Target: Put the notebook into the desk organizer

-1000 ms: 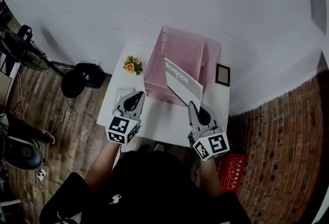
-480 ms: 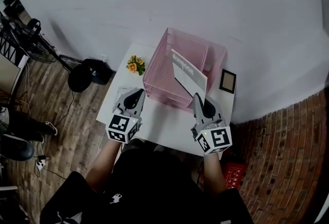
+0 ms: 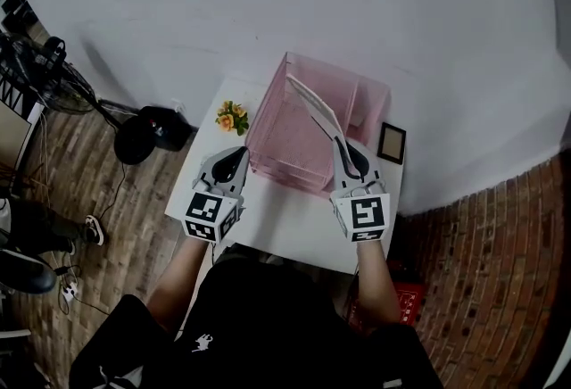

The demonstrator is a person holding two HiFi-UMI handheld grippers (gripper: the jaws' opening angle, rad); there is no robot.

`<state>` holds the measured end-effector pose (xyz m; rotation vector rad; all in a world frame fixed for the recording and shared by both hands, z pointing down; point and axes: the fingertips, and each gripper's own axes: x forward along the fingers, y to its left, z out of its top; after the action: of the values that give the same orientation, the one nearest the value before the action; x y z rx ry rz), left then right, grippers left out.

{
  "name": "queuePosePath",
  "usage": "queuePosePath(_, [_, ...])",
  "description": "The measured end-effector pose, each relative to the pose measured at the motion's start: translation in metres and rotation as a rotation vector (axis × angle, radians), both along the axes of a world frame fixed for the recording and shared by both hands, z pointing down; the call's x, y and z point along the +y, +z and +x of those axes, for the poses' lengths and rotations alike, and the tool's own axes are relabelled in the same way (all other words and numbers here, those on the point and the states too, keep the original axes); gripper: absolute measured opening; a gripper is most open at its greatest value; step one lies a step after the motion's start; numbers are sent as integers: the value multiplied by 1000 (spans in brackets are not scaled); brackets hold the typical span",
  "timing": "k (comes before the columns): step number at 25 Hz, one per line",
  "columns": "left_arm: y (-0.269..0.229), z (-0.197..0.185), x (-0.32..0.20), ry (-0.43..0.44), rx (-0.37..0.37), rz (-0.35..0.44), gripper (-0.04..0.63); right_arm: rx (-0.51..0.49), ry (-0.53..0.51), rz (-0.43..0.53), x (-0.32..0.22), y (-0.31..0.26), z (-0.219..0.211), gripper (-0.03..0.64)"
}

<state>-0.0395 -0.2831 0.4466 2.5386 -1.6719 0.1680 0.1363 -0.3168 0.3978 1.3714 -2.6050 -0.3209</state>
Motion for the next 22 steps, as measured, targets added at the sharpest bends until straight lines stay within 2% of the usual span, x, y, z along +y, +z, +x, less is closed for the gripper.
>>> queuePosePath(5, [-13, -5, -24, 19, -29, -1, 3, 130, 28, 46, -17, 2, -14, 11])
queuePosePath(10, [-29, -16, -49, 46, -39, 39, 3, 316, 89, 84, -37, 11, -23, 11])
queuePosePath(16, [-30, -28, -70, 83, -31, 25, 3, 448, 175, 105, -62, 18, -25, 11])
queuePosePath(22, [-27, -38, -84, 114, -27, 18, 3, 682, 184, 119, -78, 39, -35, 11])
